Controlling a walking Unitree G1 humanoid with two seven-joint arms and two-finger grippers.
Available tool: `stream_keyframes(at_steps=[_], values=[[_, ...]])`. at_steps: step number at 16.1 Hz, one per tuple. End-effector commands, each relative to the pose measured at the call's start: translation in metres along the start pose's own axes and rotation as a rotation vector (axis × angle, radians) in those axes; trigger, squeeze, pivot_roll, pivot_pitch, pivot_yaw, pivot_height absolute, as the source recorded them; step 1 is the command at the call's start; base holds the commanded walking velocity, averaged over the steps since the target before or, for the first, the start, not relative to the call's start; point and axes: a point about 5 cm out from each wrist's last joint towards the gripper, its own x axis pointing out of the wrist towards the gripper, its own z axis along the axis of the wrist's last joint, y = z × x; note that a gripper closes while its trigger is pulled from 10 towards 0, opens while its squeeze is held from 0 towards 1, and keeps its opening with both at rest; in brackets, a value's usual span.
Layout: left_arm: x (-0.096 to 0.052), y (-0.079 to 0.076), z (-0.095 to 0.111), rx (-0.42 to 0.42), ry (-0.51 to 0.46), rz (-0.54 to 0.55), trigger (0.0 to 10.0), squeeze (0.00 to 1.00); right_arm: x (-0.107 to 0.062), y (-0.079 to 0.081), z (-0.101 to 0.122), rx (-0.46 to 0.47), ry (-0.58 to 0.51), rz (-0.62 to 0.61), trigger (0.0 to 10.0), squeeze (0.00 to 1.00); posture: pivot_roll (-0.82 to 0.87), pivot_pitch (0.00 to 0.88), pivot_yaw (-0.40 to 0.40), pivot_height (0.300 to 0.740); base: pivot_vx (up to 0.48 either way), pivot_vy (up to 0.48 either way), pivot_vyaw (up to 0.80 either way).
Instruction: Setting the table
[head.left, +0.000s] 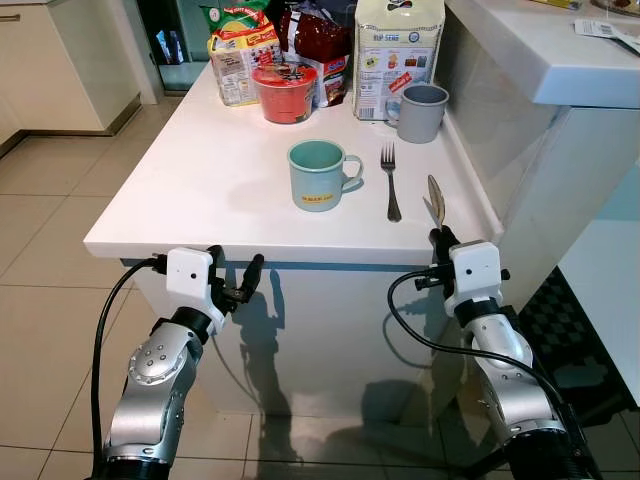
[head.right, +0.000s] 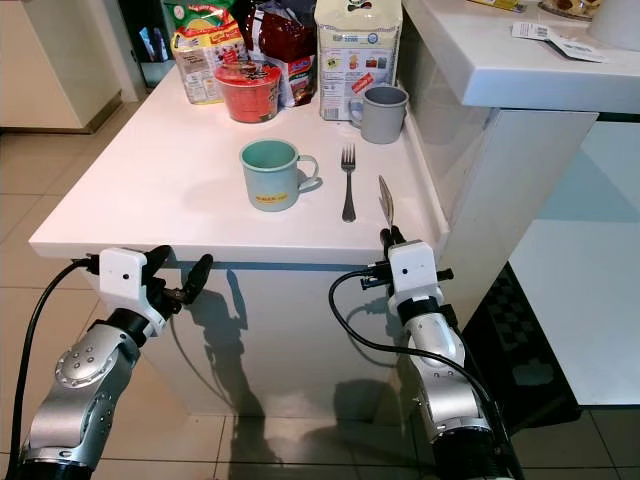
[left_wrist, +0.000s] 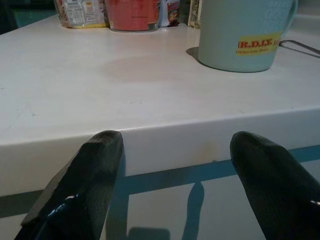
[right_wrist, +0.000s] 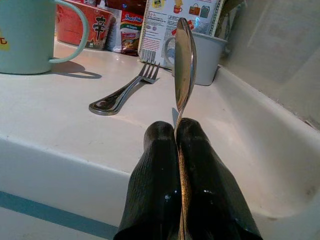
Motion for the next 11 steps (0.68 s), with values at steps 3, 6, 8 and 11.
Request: stream_keyframes(at_steps=[3,6,8,11], values=[[0.0042,-0.0005,0.003,0.023,-0.012,0.003,10.0,0.0,0.0014,0.0025,-0.0042,-0.005,0.027,0.017,0.0,0.0,0.05,0.0,0.028,0.74,0.0,0.0,0.0],[0.0049,-0.0027,0.0017,0.026,-0.01,-0.001,10.0,0.0,0.0003,0.0021,-0.0057,-0.008,0.033,0.019,0.0,0.0,0.04,0.0,0.022,0.74,0.0,0.0,0.0],[0.0056,-0.0031,0.001,0.034,-0.008,0.006,10.0,0.0,-0.0004,0.001,-0.0072,-0.009,0.039,0.021,0.0,0.0,0.04,0.0,0.02,0.74,-0.424,0.0,0.0],[0.0059,-0.0029,0.0013,0.037,-0.01,0.009,10.0,0.0,-0.0006,0.0014,-0.0077,-0.009,0.041,0.023,0.0,0.0,0.04,0.0,0.017,0.74,-0.48,0.0,0.0]])
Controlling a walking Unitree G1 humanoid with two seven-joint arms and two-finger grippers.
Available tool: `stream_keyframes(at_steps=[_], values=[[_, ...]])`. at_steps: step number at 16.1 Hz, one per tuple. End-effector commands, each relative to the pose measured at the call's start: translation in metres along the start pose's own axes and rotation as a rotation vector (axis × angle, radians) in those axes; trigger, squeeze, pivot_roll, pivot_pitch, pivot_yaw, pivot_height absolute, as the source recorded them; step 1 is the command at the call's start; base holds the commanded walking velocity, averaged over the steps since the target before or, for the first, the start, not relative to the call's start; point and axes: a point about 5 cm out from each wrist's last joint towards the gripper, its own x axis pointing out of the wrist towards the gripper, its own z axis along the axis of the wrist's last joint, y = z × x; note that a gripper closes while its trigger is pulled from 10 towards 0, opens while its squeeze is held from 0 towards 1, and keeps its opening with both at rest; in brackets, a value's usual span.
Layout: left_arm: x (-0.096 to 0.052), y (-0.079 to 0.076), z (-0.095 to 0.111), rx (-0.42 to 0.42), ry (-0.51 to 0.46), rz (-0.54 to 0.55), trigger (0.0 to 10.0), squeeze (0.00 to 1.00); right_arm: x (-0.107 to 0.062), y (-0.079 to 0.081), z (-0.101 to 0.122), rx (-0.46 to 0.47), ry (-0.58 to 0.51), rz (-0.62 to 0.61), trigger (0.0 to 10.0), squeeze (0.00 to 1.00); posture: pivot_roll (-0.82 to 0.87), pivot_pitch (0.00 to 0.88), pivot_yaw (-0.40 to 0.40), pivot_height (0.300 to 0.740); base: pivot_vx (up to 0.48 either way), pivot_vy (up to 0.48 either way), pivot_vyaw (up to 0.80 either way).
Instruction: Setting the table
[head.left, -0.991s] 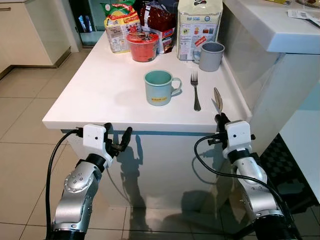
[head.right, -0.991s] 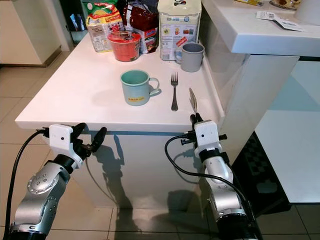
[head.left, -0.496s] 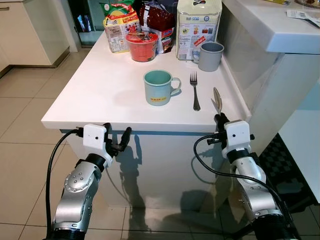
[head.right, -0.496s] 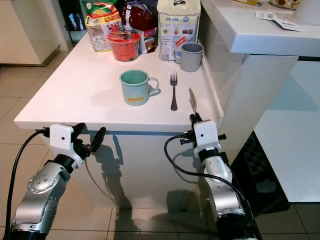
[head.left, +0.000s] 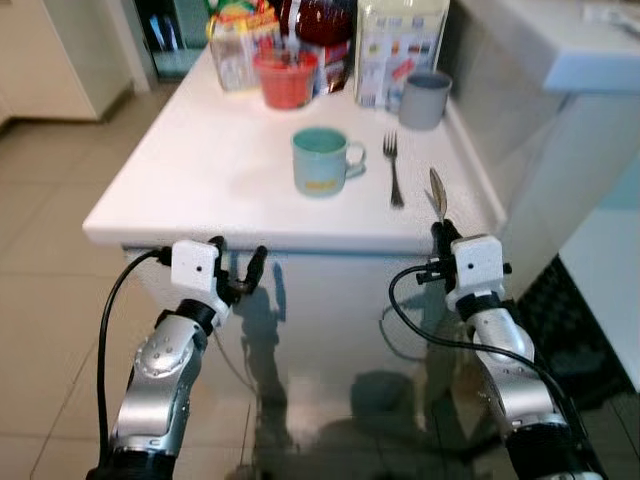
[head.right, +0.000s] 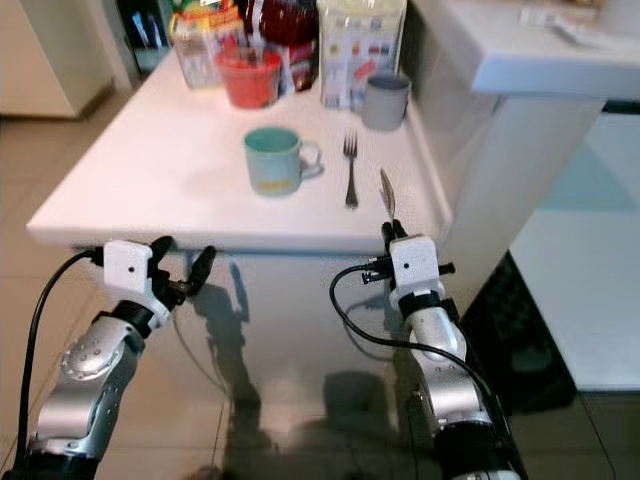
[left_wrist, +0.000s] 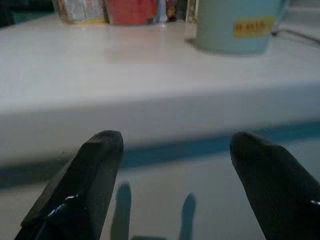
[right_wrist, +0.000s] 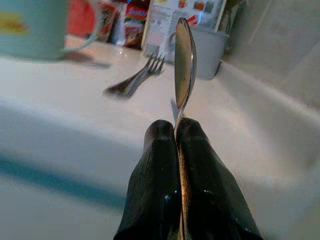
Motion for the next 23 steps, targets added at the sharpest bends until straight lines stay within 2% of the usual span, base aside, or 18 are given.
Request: stream_keyframes(at_steps=[1,4,7,14,23], values=[[-0.001,0.001,-0.004,0.007,0.016,0.011,10.0,0.0,-0.005,0.005,-0.01,0.004,0.05,0.023,0.0,0.0,0.05,0.0,0.017,0.74,-0.454,0.0,0.0],[-0.001,0.001,-0.003,0.004,0.014,0.003,10.0,0.0,-0.006,0.006,-0.01,0.005,0.051,0.026,0.0,0.0,0.05,0.0,0.018,0.74,-0.366,0.0,0.0],[0.001,0.001,-0.002,0.01,0.01,0.004,10.0,0.0,-0.006,0.006,-0.011,0.006,0.055,0.025,0.0,0.0,0.05,0.0,0.018,0.74,0.0,0.0,0.0],[0.005,-0.003,-0.004,0.052,0.038,-0.034,10.0,0.0,-0.005,0.006,-0.014,0.0,0.071,0.023,0.0,0.0,0.04,0.0,0.021,0.74,0.0,-0.48,0.0],[0.014,-0.002,-0.005,0.096,0.065,-0.023,10.0,0.0,-0.005,0.01,-0.014,-0.014,0.074,0.039,0.0,0.0,0.04,0.0,0.02,0.74,0.057,-0.439,0.0]])
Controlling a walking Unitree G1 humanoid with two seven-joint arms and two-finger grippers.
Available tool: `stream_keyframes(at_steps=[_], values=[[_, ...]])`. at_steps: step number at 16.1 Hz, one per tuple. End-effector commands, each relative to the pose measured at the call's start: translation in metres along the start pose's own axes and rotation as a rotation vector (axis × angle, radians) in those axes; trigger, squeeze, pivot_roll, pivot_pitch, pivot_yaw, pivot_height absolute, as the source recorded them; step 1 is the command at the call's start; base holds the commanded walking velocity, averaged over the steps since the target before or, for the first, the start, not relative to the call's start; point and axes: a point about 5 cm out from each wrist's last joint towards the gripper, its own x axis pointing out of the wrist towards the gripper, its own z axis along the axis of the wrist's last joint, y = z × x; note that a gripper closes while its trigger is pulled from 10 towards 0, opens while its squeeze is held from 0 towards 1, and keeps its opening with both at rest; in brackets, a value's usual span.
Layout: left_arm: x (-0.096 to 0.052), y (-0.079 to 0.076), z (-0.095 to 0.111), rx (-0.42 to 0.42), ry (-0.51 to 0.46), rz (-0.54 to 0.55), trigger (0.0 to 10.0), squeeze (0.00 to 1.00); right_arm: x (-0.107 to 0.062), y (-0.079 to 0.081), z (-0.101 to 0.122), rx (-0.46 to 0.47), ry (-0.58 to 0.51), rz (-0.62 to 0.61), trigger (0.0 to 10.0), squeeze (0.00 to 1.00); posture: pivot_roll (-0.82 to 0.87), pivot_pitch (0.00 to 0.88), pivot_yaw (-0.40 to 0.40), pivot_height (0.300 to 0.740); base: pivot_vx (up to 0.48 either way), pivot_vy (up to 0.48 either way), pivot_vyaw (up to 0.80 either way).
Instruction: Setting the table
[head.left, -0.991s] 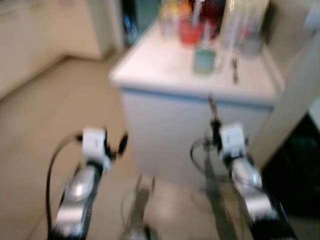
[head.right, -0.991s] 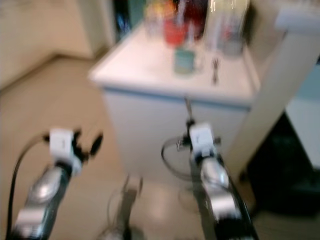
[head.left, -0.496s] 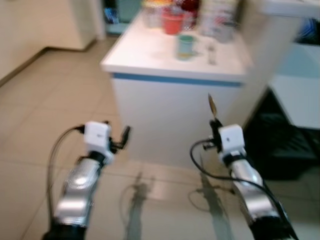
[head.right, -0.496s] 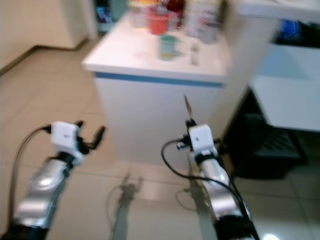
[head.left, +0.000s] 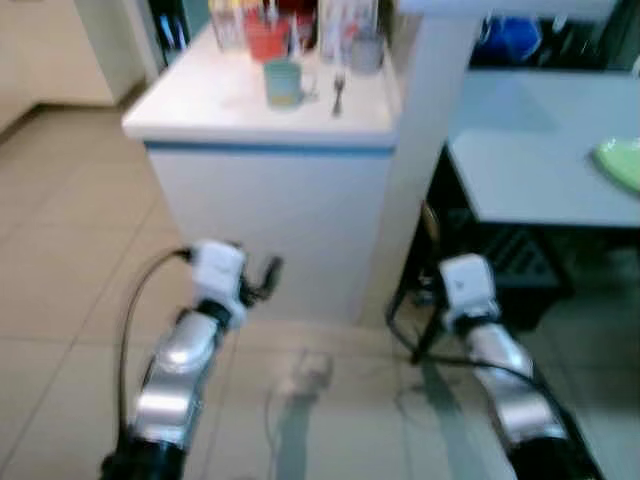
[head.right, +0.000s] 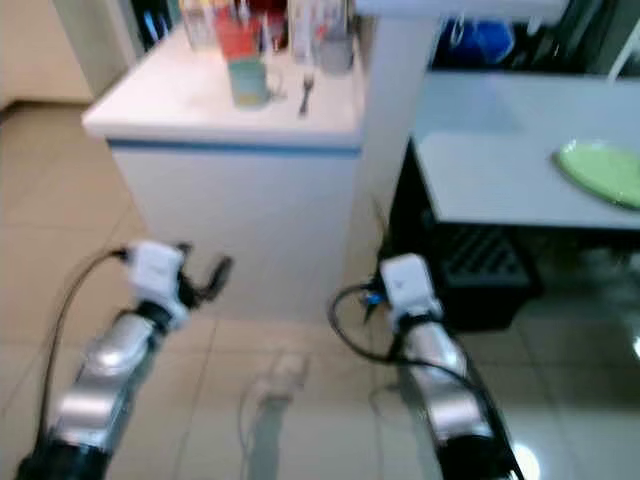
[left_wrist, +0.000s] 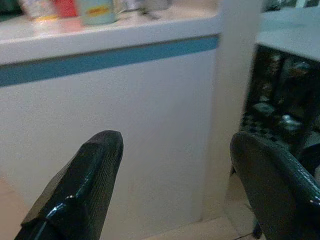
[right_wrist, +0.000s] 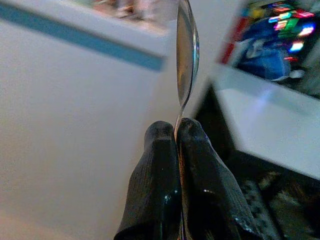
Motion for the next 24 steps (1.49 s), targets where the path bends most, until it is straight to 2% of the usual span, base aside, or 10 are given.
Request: stream_keyframes(at_steps=[1,9,20,24], values=[[0.001,0.013,0.004,0.022,0.003,0.041,10.0,0.0,0.006,0.005,0.01,0.01,-0.038,0.014,0.0,0.0,0.04,0.0,0.02,0.74,0.0,-0.428,0.0],[0.008,0.014,0.001,0.06,0.032,0.061,10.0,0.0,0.003,0.006,0.009,0.005,-0.034,0.019,0.0,0.0,0.03,0.0,0.019,0.74,0.0,-0.437,0.0],[0.013,0.015,0.003,0.069,0.027,0.063,10.0,0.0,-0.001,0.007,0.008,0.0,-0.031,0.023,0.0,0.0,0.02,0.0,0.031,0.74,0.244,-0.41,0.0],[0.013,0.017,0.003,0.079,0.032,0.072,10.0,0.0,-0.002,0.009,0.007,0.001,-0.028,0.025,0.0,0.0,0.02,0.0,0.032,0.74,0.0,-0.447,0.0]])
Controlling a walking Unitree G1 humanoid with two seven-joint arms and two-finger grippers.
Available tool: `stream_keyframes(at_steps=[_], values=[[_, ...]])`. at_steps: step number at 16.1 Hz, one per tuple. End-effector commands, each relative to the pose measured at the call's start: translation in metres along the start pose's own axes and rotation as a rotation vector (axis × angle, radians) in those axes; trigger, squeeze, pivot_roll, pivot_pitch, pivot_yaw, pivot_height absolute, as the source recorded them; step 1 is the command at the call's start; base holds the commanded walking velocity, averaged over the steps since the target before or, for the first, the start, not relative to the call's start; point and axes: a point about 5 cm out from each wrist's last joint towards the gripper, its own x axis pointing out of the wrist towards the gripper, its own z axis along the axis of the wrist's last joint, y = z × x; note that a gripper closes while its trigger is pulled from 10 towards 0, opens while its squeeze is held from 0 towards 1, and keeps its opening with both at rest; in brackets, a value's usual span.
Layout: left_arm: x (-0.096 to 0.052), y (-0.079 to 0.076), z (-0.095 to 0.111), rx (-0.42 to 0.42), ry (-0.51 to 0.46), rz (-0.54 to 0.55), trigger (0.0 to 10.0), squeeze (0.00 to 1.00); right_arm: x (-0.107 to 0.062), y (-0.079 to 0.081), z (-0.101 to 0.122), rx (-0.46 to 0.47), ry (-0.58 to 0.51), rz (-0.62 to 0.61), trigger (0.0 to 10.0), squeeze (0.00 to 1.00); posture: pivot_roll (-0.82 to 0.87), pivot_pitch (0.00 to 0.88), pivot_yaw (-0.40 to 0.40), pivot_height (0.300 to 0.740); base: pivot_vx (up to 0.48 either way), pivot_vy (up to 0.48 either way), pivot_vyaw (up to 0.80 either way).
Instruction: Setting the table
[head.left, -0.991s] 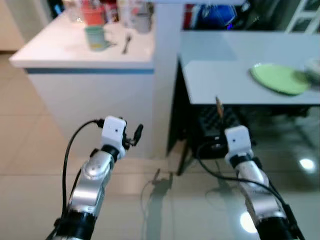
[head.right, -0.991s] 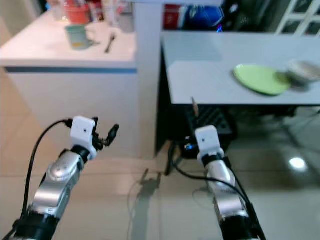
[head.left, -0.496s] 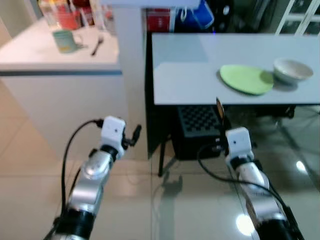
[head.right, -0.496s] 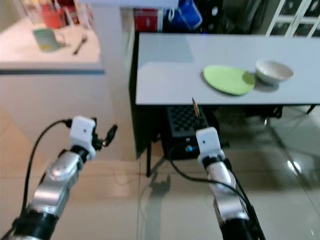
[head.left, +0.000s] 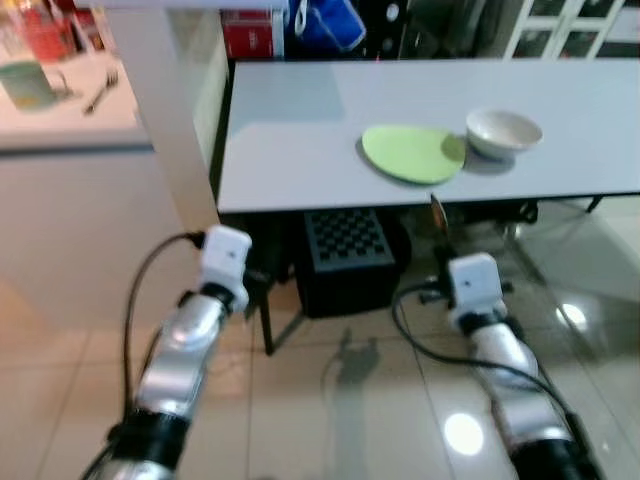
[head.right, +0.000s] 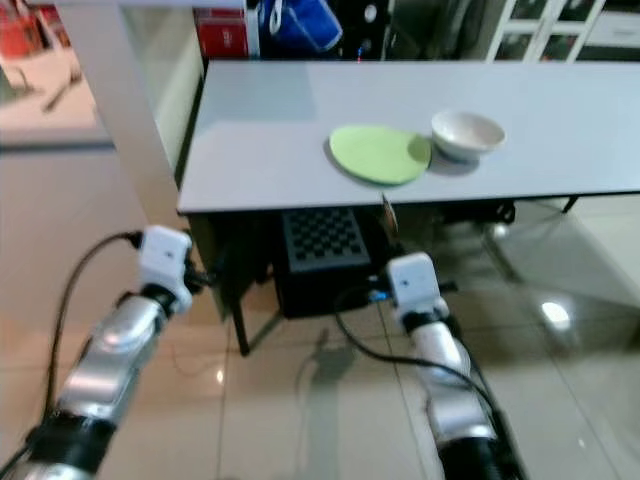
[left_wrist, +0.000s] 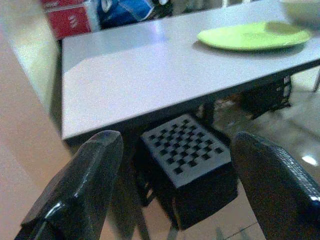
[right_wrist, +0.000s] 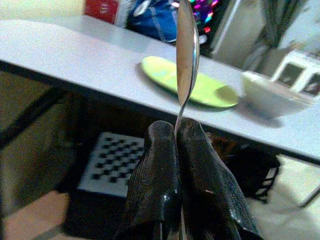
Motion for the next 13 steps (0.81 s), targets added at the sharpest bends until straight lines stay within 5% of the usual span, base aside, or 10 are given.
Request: stream_keyframes(at_steps=[1,13], values=[[0.0011,-0.001,0.0016,0.008,-0.003,0.003,10.0,0.0,-0.0008,-0.003,0.0003,-0.008,0.001,-0.001,0.0,0.0,0.02,0.0,0.032,0.74,0.0,-0.45,0.0],[0.0037,0.0002,0.0021,0.006,-0.003,0.016,10.0,0.0,-0.001,-0.0023,-0.0002,-0.01,0.006,0.004,0.0,0.0,0.02,0.0,0.032,0.74,0.0,-0.472,0.0]])
